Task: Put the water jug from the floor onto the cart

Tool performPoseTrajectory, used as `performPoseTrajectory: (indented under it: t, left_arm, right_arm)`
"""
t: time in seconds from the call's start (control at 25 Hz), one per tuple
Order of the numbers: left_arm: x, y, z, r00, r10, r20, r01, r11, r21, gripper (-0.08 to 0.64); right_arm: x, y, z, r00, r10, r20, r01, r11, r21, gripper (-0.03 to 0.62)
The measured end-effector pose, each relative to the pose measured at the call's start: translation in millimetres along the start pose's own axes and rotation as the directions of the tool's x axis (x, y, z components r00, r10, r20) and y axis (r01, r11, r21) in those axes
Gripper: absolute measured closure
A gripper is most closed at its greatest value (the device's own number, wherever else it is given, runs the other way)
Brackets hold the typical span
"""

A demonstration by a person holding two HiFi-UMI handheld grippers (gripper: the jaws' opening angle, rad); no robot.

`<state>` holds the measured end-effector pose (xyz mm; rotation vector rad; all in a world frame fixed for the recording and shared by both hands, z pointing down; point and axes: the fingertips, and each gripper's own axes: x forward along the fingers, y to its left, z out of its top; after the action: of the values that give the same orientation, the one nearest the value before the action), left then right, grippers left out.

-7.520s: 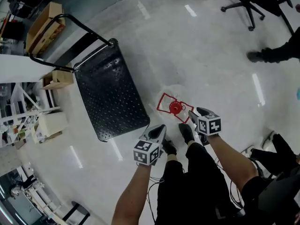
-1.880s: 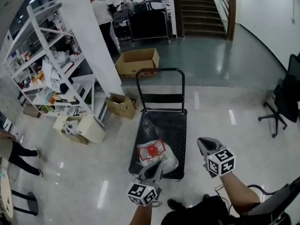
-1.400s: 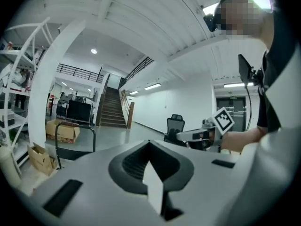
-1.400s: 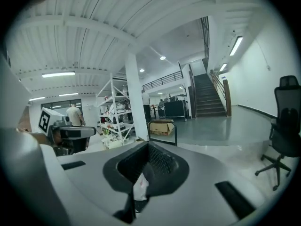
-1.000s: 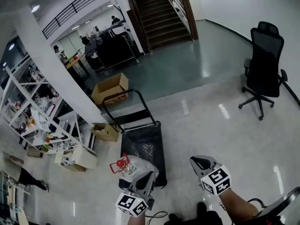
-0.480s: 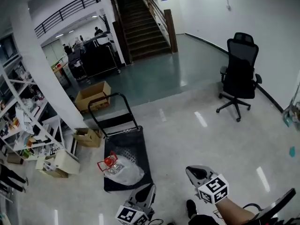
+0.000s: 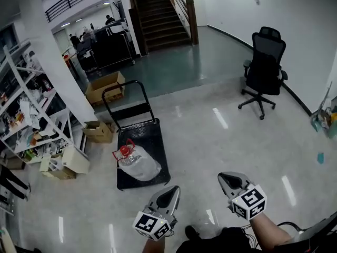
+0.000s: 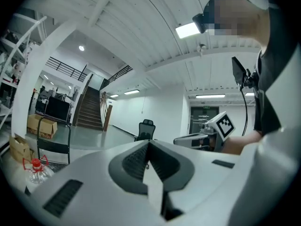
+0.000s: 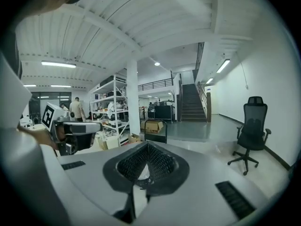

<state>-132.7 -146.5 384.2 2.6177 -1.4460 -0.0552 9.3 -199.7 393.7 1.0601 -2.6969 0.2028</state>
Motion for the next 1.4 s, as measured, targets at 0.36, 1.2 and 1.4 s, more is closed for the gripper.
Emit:
performPoseTrajectory:
  t: [0.36,1.2,1.4]
  left_arm:
    - [-30.3,-135.7,-8.6,0.998,0.056,-0.007,-0.056,0.998,0.029,0.565]
    - [-206.2,-366.1,-33.7,0.998,0.044,-0.049,-0.04,0.995,0.088,0.565]
    - [-294.0,-369.2,-79.1,0.998,-0.003,-0.058,0.004,1.0,0.014,0.565]
  right_arm:
    - [-124.2,9.8,-25.6,0.995,0.086,0.055,-0.085,0.996,-0.022,0.589]
    - [-348.5,130.4,-85.4,0.99,0.104,0.094,-0.104,0.995,-0.008,0.589]
    - [-380.4,203.2,-122.9,0.997,0.034,0.066,-0.037,0.998,0.042,0.589]
